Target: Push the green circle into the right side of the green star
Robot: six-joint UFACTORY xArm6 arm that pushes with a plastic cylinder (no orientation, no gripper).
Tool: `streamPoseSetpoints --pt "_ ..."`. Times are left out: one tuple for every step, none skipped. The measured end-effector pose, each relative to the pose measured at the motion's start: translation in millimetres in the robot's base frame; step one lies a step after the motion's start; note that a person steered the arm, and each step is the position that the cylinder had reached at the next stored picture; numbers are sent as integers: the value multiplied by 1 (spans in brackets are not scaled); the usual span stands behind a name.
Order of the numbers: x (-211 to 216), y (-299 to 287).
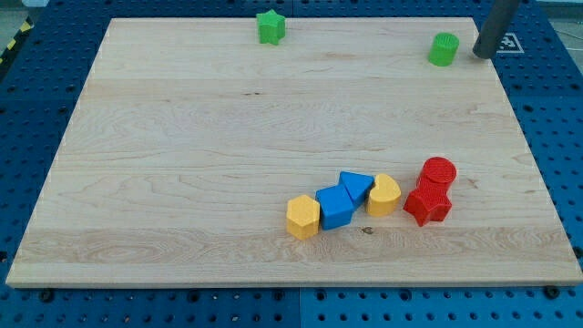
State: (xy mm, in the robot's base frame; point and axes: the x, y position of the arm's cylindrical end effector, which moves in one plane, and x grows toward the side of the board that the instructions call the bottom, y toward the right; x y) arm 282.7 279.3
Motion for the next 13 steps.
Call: streamPoseSetpoints --pt "0 -31" --pt "0 -67" --pt "0 -102" --pt "-1 -131" --pt "-19 -140" --pt "-51 -96" --pt "-82 -114" --pt "-71 -138" --pt "-56 -140" --pt "-38 -141" --pt "-32 -94" --pt "-17 -103" --pt "-6 -149"
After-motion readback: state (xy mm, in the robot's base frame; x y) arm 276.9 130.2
